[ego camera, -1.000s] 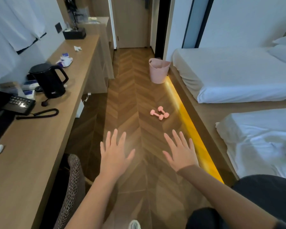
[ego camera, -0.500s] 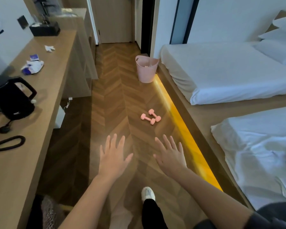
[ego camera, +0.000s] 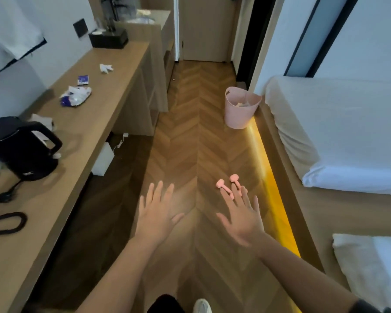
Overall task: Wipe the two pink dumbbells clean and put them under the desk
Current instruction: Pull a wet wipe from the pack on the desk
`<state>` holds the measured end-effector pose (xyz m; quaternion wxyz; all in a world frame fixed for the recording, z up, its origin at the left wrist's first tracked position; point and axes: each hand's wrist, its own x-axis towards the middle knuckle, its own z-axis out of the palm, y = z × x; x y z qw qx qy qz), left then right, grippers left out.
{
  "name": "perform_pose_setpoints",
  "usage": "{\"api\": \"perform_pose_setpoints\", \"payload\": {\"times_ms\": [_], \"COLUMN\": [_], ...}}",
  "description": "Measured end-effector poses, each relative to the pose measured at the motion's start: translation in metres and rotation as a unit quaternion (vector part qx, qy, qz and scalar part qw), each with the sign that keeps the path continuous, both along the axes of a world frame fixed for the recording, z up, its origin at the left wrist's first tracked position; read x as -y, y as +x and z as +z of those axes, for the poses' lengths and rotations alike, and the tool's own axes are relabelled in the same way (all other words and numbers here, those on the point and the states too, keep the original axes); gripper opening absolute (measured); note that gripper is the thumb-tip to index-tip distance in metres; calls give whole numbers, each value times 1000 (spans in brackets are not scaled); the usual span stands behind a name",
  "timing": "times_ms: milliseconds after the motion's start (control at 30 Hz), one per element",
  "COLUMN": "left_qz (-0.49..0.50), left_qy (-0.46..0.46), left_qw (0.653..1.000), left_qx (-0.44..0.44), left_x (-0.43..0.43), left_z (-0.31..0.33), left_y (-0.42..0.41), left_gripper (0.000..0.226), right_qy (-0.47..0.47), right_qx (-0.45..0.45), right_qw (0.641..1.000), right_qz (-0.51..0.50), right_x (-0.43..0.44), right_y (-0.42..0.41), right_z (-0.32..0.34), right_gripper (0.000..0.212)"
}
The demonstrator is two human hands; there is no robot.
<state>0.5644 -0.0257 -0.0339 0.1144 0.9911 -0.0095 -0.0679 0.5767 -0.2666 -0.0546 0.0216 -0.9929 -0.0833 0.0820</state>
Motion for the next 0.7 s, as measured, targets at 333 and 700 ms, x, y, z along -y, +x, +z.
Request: {"api": "perform_pose_setpoints", "payload": {"times_ms": [333, 700], "left_qz": [57, 76], "left_qy": [-32, -28], "left_qw": [998, 997], "left_qx": [10, 7], "left_x": [-64, -142], "left_z": [-22, -2], "left_y": [141, 357], "left_gripper": [84, 83], "right_qy": [7, 17], "right_qx": [-28, -32], "right_qw": [998, 997], "right_qz": [52, 73], "right_x": [-49, -135], "right_y": [171, 369], "right_z": [-16, 11], "right_gripper": [69, 70]}}
